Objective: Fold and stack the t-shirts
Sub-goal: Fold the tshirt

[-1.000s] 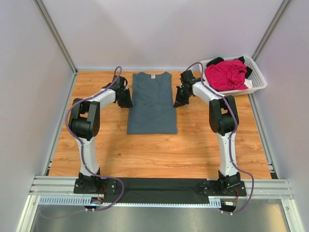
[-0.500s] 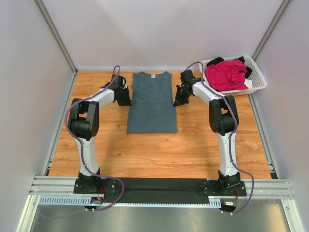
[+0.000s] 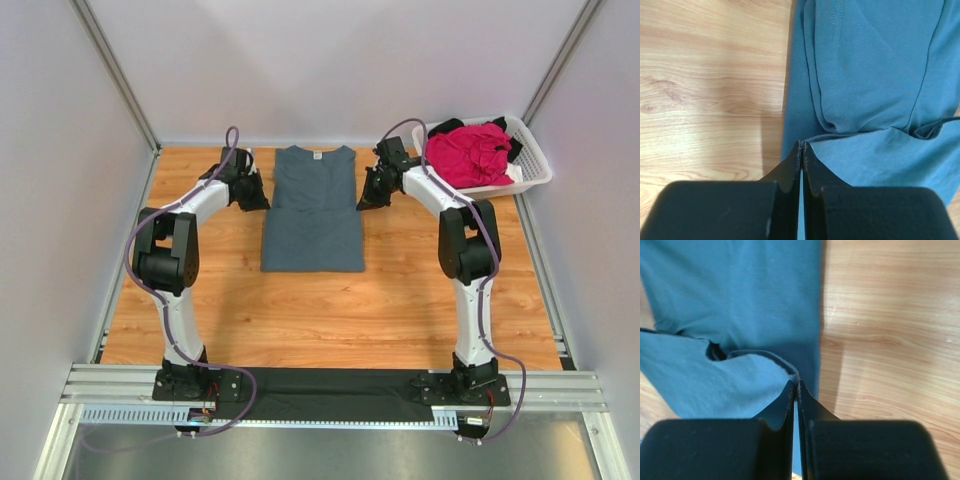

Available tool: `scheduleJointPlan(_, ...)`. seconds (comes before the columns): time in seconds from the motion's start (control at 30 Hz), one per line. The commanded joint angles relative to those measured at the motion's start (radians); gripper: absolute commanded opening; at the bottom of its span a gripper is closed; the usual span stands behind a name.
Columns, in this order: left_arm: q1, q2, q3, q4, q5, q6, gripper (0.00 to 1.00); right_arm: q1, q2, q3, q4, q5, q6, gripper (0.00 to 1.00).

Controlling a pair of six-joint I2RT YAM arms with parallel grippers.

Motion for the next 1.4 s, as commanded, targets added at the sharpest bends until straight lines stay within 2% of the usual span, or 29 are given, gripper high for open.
scheduleJointPlan(0.0,0.012,-0.077,0.033,0.04,0.008,0.003,0.0,0.002,-0.096,-0.01,0.076,-0.016,-0.028,0.0)
scheduleJointPlan(0.4,0.035,-0.085,0.067,0.08,0.011,-0.02,0.0,-0.002,-0.053,0.076,0.079,-0.025,-0.05,0.0)
scheduleJointPlan(1.1,0.036,0.166,0.217,0.008,0.009,-0.026,0.0,-0.039,0.171,0.22,0.028,-0.039,-0.047,0.01)
scheduleJointPlan(1.17,0.036,0.189,0.231,-0.01,0.009,-0.022,0.0,-0.045,0.2,0.26,0.004,-0.05,-0.045,0.04)
scheduleJointPlan(1.23,0.036,0.197,0.248,-0.035,0.005,-0.017,0.0,-0.048,0.217,0.291,-0.016,-0.053,-0.047,0.15)
scheduleJointPlan(1.27,0.036,0.197,0.254,-0.041,0.005,-0.014,0.04,-0.051,0.226,0.318,-0.039,-0.054,-0.047,0.19)
scheduleJointPlan(1.3,0.036,0.191,0.258,-0.053,0.0,-0.008,0.12,-0.053,0.228,0.325,-0.044,-0.054,-0.05,0.32)
scheduleJointPlan(1.33,0.036,0.176,0.258,-0.056,-0.014,-0.002,0.29,-0.055,0.219,0.329,-0.047,-0.059,-0.051,0.36)
scheduleJointPlan(1.37,0.036,0.165,0.257,-0.057,-0.018,0.003,0.38,-0.058,0.213,0.329,-0.049,-0.057,-0.053,0.38)
